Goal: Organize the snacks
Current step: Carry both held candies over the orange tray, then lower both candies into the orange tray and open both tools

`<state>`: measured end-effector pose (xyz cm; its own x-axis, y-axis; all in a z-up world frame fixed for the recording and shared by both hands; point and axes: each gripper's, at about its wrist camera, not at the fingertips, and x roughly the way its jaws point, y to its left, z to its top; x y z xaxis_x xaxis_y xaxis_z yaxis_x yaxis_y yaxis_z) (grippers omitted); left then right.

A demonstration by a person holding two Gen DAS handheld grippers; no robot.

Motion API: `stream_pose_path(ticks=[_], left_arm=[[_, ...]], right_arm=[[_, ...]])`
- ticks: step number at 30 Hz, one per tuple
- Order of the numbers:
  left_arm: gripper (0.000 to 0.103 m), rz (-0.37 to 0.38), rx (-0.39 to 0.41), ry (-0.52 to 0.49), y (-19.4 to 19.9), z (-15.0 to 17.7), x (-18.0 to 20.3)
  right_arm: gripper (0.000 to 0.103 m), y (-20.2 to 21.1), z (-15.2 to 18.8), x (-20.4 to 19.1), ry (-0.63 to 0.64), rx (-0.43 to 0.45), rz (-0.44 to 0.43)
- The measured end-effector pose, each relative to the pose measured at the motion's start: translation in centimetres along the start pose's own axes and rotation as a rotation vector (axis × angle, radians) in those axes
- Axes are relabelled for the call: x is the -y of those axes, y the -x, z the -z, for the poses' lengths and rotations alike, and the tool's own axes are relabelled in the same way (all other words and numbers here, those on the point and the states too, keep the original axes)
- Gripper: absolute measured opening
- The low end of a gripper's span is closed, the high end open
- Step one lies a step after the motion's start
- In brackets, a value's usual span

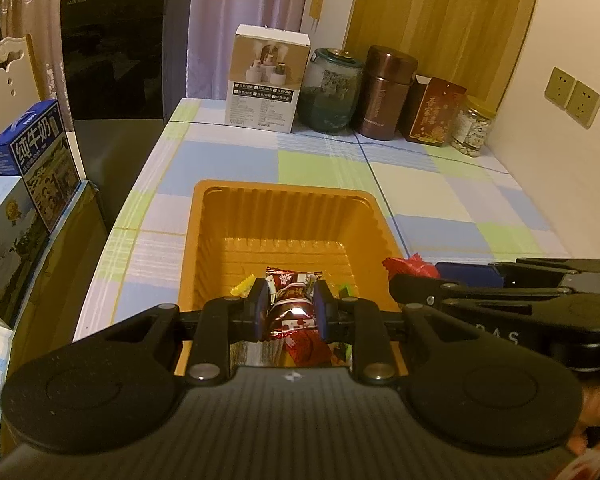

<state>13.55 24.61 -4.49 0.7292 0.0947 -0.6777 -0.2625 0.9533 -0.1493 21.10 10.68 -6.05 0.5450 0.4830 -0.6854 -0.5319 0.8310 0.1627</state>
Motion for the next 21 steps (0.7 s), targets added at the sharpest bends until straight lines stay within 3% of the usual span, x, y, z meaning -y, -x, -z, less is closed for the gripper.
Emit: stream_pose_path(ticks=[19,21], left_arm=[[0.022,0.001,-0.043,-0.03,-6.3,-2.4,-0.9],[0.034,-0.005,-0.046,-0.024,-6.6,-2.5,-0.9]], right_arm=[[0.04,-4.4,-2.5,2.7,-0.059,-0.016,-0.001],[0.04,-4.5,-2.5,2.8,-0.064,-0.017,-0.002]])
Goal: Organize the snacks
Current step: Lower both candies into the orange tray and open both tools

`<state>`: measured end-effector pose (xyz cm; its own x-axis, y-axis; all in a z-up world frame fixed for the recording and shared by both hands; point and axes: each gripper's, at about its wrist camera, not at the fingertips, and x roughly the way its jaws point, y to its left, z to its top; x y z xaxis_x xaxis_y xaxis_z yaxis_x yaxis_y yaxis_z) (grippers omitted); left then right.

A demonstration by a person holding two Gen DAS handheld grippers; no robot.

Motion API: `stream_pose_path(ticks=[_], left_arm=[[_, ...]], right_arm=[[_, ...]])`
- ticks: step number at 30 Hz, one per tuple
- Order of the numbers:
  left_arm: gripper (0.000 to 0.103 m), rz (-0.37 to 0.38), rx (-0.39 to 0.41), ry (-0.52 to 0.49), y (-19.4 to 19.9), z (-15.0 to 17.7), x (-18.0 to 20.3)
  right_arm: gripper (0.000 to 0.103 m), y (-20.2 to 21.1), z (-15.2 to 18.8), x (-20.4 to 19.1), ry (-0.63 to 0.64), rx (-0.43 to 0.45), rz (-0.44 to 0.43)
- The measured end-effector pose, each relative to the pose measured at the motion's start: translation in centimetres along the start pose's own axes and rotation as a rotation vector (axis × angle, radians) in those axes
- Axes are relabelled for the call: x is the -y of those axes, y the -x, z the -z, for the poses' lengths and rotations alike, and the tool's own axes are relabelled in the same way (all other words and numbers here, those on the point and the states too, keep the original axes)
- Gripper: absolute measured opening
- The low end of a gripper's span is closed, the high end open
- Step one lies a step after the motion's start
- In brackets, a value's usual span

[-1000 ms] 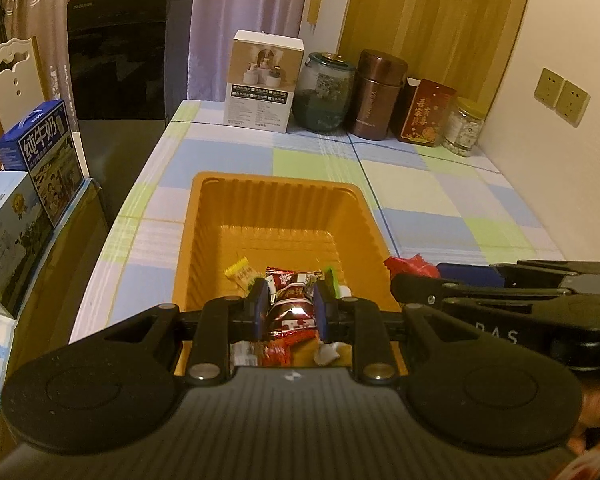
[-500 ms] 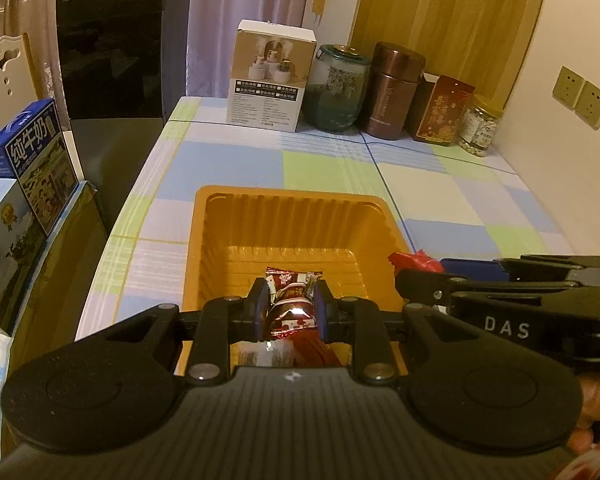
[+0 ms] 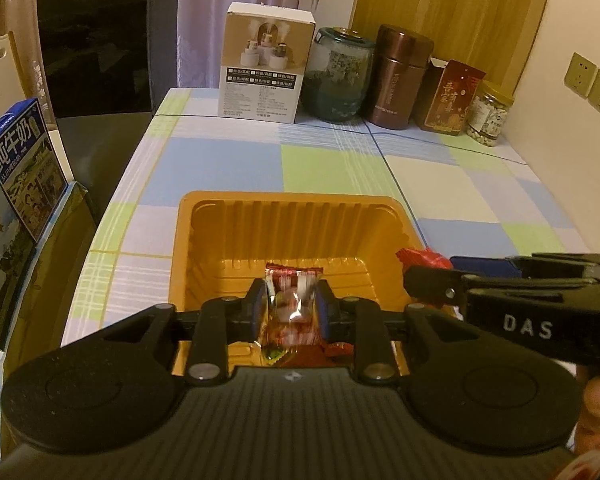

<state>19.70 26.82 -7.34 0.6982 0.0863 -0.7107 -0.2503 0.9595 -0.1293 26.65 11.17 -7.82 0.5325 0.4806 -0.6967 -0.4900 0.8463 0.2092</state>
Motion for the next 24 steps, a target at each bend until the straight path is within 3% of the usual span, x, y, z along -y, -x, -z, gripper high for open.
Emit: stream_pose_path(ticks=[24], left_arm=[[0.036,-0.03,0.02,-0.017,2.9,1.2,-1.4]], right_arm=[[0.04,0.4,-0.8,-1.9,0.014,0.007,-0.028]])
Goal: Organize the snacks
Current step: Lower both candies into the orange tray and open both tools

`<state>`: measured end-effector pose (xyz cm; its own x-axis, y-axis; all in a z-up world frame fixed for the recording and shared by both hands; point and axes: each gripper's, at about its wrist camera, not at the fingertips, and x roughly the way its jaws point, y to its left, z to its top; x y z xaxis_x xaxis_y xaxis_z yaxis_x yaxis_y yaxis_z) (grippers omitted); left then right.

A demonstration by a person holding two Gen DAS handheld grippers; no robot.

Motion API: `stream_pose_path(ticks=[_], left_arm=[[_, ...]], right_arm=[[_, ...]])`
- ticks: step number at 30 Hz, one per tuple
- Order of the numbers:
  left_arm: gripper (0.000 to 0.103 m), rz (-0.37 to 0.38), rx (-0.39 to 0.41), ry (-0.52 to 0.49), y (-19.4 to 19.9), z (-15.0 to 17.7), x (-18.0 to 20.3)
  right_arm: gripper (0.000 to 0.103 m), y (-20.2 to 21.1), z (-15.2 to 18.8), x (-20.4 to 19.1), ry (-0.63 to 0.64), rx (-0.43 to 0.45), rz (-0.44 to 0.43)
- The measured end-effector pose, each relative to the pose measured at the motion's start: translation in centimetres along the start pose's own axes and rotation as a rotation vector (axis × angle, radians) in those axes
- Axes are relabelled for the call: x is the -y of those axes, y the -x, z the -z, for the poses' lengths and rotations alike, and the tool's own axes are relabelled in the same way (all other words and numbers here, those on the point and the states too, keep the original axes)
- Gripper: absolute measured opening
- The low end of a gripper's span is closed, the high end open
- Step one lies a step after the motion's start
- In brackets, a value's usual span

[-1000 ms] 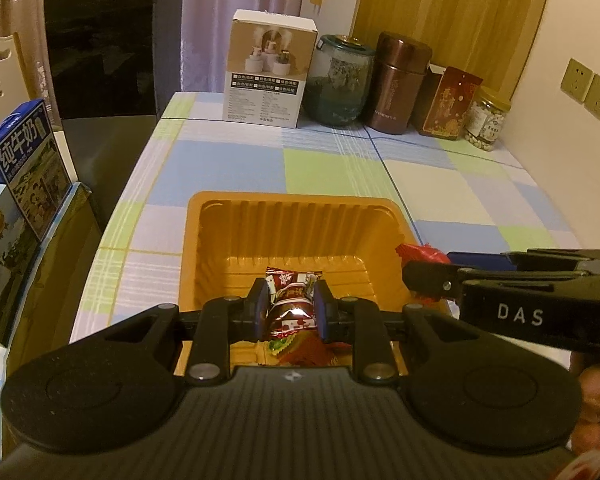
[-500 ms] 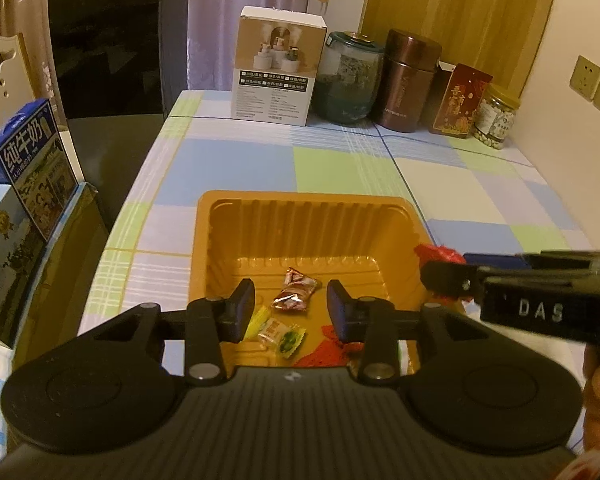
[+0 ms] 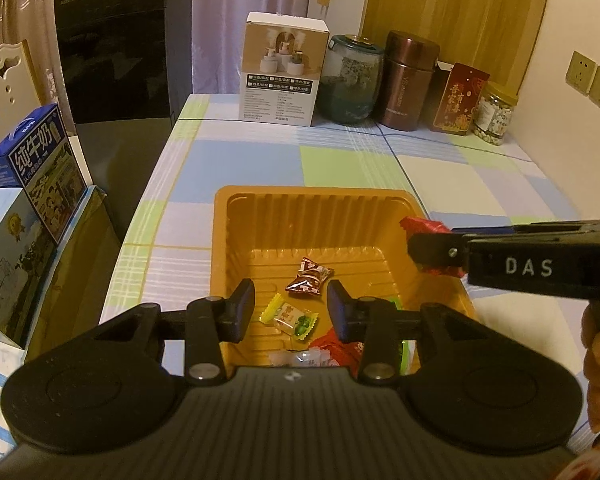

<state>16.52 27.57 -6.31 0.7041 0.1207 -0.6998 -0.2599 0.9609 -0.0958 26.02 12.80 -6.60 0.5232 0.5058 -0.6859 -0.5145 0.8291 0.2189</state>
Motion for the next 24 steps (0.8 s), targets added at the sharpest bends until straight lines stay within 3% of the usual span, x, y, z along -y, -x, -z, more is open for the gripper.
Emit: stream_pose_path(ticks=[8,10,11,12,16,24], left_arm=[[0.038,0.001,-0.007,0.005,-0.1,0.3,-0.5],[0.047,0.0,-0.009,0.011,0.0,0.5,-0.6],[0.052,-0.001,-0.009,0.013,0.1,0.7,-0.7],[0.053,-0.003,-0.009,0.013,0.2,0.8,-0.7],[0.06,0.005,-0.011,0.036,1.0,1.4,-0.8],[0.088,-0.031,0.007,0.021,4.2,3.1,0.2]], right_arm=[[0.041,-1.2,-0.1,0.0,-0.023,-0.014,-0.062],[0.059,-1.3,-0.2,0.3,-0.045,-0.01,-0.076],[0.075,-1.1,-0.2,0.4,-0.058,0.002,-0.075],[0.077,-0.9,-0.2,0.7,-0.069,0.013,-0.073],[0.077,0.3,0.0,1.5,-0.082,0.012,-0.041],[0.077,4.3,2.8,3.3,-0.151,0.005,0.028]])
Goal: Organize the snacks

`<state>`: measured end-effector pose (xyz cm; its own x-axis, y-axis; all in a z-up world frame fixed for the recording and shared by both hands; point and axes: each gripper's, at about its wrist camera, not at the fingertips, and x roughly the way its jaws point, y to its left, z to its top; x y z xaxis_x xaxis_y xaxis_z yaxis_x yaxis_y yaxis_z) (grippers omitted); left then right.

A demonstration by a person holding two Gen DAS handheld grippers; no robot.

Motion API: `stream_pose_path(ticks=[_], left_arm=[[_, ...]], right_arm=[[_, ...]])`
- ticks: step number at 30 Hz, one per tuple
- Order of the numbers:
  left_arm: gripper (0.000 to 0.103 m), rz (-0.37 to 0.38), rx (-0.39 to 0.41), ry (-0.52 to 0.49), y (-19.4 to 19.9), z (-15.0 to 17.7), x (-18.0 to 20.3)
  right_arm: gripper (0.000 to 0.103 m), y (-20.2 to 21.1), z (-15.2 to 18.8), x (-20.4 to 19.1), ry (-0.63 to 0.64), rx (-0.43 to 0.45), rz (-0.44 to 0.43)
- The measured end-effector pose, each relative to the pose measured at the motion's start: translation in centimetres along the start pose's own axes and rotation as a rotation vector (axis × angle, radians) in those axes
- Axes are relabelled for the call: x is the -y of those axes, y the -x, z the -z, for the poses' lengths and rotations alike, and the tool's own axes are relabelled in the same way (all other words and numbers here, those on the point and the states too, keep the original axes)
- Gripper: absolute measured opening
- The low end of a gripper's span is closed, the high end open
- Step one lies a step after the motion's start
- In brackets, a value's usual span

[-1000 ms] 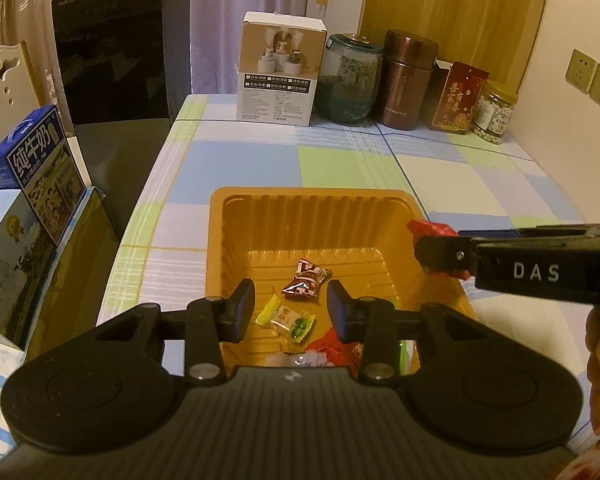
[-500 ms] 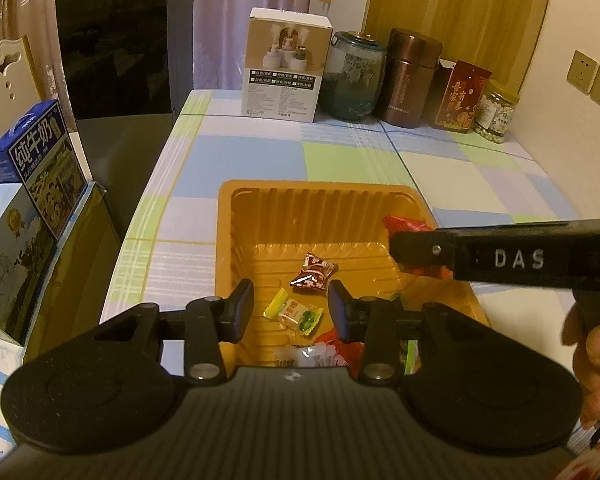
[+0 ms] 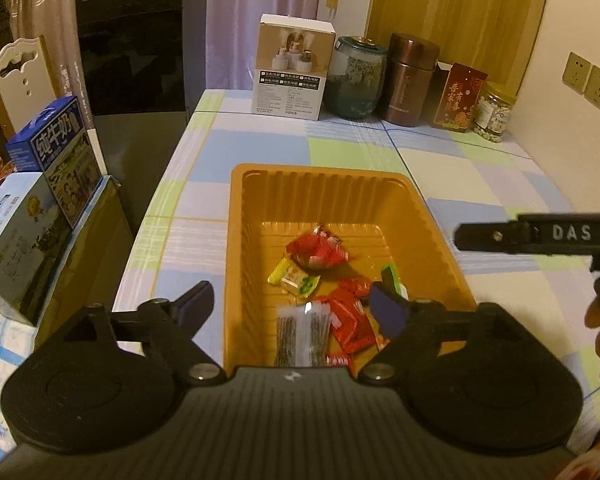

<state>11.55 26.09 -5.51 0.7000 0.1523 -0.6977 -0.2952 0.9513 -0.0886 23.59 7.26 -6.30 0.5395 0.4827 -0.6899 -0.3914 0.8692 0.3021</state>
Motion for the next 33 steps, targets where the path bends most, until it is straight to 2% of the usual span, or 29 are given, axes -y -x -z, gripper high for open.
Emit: stream_pose_path(ticks=[10,16,23,33], left_arm=[[0.103,-0.015,0.034,0.036,5.7,2.1,0.9],[0.103,-0.029,0.054,0.05,9.4,3.7,1.9],[0.103,-0.049,0.04,0.075,13.5,5.6,3.5],[0.103,-0.069,0.045,0.047,17.7,7.6,5.9]], right_arm=[[0.077,6.0,3.4,-1.2,-0.028,0.007,-0.001],[0.077,9.9,5.8,-2.5,-0.001,0.018,0.002],[0.077,13.8,8.5,-3.1,0.034,0.024,0.031],[0.077,18.9,11.9,-3.3,0.043,0.044,0.073]])
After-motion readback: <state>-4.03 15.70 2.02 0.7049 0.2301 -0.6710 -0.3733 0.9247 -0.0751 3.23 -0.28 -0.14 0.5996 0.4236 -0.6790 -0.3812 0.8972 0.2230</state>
